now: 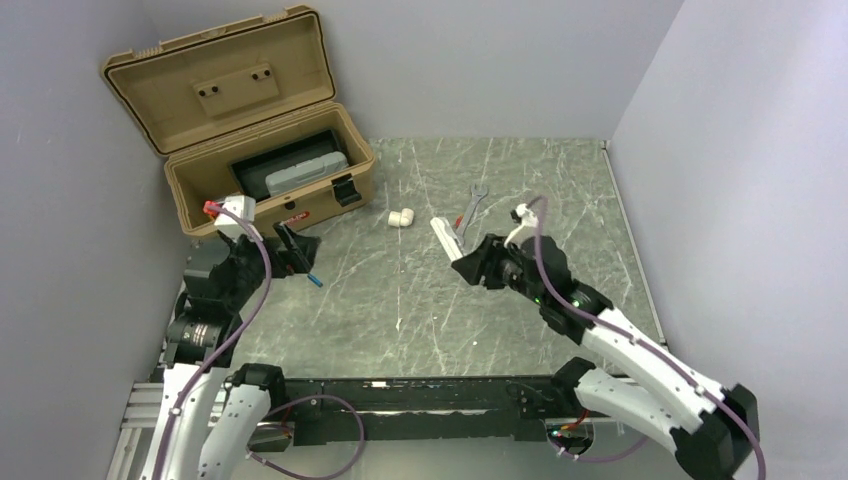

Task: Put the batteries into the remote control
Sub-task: Adjust the remote control.

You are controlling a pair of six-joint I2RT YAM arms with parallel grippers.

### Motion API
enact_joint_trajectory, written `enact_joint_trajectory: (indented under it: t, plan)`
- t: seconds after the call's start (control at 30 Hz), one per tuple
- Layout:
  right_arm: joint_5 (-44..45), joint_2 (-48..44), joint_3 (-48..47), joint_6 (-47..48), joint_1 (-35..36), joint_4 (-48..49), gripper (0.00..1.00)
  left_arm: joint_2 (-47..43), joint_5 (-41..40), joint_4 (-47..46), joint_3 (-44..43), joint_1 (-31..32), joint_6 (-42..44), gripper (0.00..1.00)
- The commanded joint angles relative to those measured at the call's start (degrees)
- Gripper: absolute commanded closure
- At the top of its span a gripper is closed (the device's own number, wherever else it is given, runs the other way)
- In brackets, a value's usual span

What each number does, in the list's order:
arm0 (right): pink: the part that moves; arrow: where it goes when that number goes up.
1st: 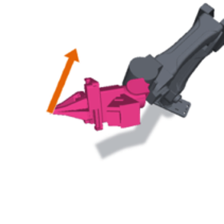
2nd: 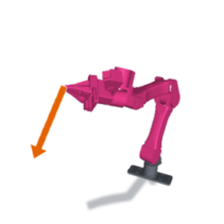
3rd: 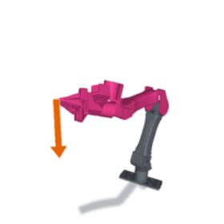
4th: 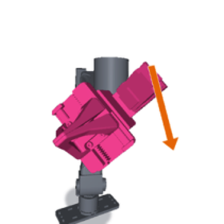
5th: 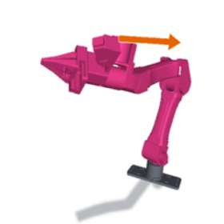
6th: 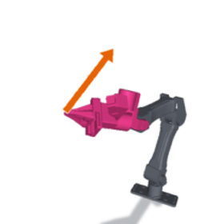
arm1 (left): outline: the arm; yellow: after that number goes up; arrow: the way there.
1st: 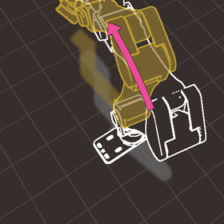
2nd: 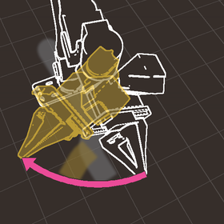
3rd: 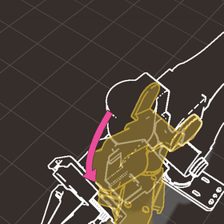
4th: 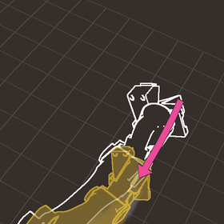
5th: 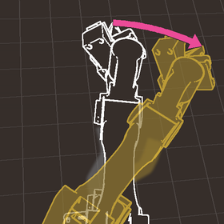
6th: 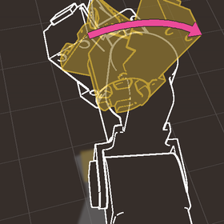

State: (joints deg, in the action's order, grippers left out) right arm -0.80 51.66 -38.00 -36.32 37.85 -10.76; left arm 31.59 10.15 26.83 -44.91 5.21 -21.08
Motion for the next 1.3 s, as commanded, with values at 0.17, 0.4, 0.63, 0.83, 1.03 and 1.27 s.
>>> enact_joint_trajectory:
  t: [0.17, 0.4, 0.63, 0.83, 1.03, 1.27]
  plan:
    - [-14.44, -10.17, 9.65, -24.28, 0.11, 20.79, 1.0, -1.88, 5.0, -17.53, 7.42, 19.67, -18.5, 0.01]
    - [-20.83, -6.62, 10.04, -31.92, 0.21, 30.73, 1.0, -0.1, 4.59, -27.34, 8.17, 23.39, -21.04, 0.01]
    - [-26.19, -3.59, 9.44, -35.11, 0.55, 37.86, 1.0, 3.63, 5.19, -41.91, 11.2, 25.05, -28.01, 0.01]
    - [-26.65, -3.4, 8.34, -35.23, 1.56, 39.06, 1.0, 7.65, 3.56, -44.7, 10.45, 28.03, -29.43, 0.01]
    - [-28.33, -1.44, 5.88, -34.82, 2.77, 39.62, 1.0, 10.33, 1.7, -48.56, 10.9, 30.03, -30.98, 0.01]
    - [-28.73, -0.51, 5.1, -34.51, 4.79, 41.41, 1.0, 12.08, 1.17, -51.34, 10.42, 30.25, -32.0, 0.01]
